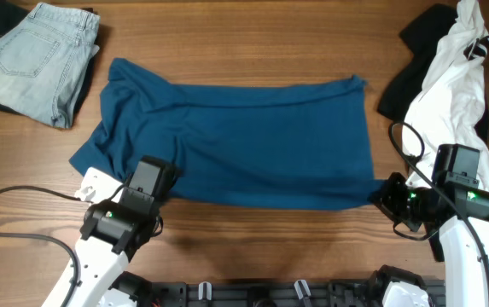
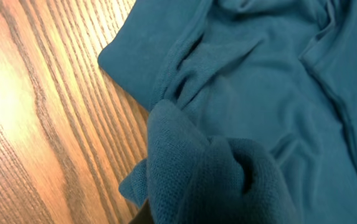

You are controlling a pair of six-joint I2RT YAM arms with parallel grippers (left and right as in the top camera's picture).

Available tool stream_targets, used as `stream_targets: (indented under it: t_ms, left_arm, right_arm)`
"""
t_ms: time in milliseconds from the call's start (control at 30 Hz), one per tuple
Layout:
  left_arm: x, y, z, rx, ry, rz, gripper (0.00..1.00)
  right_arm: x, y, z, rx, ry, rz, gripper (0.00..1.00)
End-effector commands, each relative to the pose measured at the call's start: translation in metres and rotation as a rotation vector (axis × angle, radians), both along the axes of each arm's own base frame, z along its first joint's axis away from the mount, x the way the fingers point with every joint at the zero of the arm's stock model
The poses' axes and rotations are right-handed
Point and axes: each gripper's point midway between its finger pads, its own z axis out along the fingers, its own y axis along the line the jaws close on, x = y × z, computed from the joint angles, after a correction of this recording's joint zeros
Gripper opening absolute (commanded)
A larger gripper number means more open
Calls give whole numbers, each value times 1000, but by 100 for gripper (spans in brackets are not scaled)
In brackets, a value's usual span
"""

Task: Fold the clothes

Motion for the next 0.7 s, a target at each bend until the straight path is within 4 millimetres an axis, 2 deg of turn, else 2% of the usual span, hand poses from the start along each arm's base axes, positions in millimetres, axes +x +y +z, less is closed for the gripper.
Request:
stream_targets:
  t_ms: [0,200,400,667]
  left_arm:
    - [3,4,12,6,-50,2,4]
    - [2,1,16,-23,-68,-6,4]
    - [3,4,18,-5,-79,4,4]
    - [4,6,19,9,-86,10,4]
  right_arm:
    - [-4,8,4,55,27,-24,4]
    - [-20,20,5,122,100,-29,4]
    - [-56,35,8,199,258,-42,4]
    - [-87,69,32,408,397,-47,4]
